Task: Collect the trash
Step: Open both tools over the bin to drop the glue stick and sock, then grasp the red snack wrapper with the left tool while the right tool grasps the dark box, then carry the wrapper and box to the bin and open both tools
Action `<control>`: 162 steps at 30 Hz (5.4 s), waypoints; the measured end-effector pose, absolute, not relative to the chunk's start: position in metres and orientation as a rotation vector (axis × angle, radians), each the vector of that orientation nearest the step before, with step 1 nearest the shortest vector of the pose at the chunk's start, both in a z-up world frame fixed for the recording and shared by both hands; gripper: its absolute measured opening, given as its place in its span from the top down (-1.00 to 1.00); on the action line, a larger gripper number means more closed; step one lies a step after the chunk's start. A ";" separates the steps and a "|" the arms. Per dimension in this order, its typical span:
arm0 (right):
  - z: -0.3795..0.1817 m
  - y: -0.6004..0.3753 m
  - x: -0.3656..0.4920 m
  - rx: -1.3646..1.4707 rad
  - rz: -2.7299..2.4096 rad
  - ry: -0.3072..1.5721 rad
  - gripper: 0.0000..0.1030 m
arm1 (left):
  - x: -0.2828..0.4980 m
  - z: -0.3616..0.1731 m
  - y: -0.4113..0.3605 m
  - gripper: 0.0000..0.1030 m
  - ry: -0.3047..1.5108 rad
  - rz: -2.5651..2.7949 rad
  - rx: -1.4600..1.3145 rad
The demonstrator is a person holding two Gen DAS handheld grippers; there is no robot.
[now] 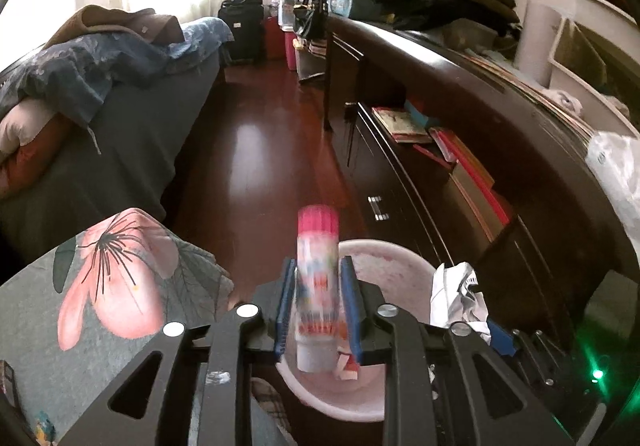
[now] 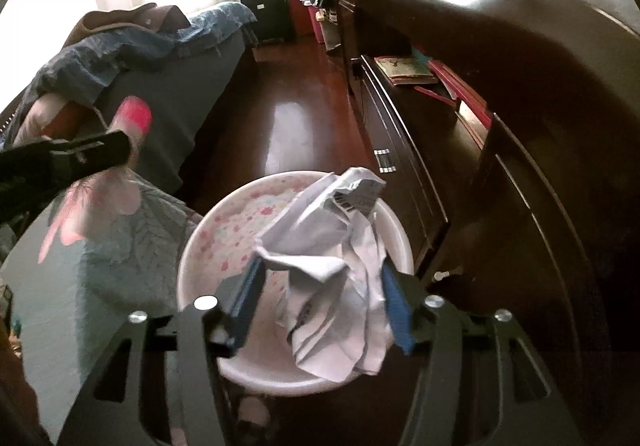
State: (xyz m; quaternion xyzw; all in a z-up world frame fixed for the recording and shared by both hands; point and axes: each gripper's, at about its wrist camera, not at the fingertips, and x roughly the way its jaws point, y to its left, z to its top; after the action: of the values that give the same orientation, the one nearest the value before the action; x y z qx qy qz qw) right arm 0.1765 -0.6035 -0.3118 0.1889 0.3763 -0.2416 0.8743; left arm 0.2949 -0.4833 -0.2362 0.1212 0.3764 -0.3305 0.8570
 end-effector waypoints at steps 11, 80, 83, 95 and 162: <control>-0.314 -0.595 0.171 0.393 -0.499 0.788 -0.45 | 0.288 -0.208 -0.454 -0.50 0.667 -0.657 0.227; -0.258 -0.160 0.344 0.075 0.100 0.921 -0.72 | 0.314 -0.210 0.053 0.90 0.671 0.040 -0.335; -0.269 -0.149 0.362 0.046 0.069 0.953 -0.72 | 0.309 -0.205 0.060 0.90 0.657 0.048 -0.332; -0.260 -0.153 0.347 0.048 0.100 0.927 -0.06 | 0.297 -0.194 0.056 0.89 0.630 0.097 -0.275; -0.288 -0.582 0.145 0.360 -0.529 0.761 -0.13 | 0.286 -0.222 -0.447 0.81 0.706 -0.681 0.182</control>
State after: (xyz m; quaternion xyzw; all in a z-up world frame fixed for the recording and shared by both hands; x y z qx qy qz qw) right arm 0.1446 -0.5819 -0.2880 0.1729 0.3652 -0.2538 0.8788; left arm 0.2860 -0.4469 -0.2221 0.0873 0.3387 -0.3266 0.8780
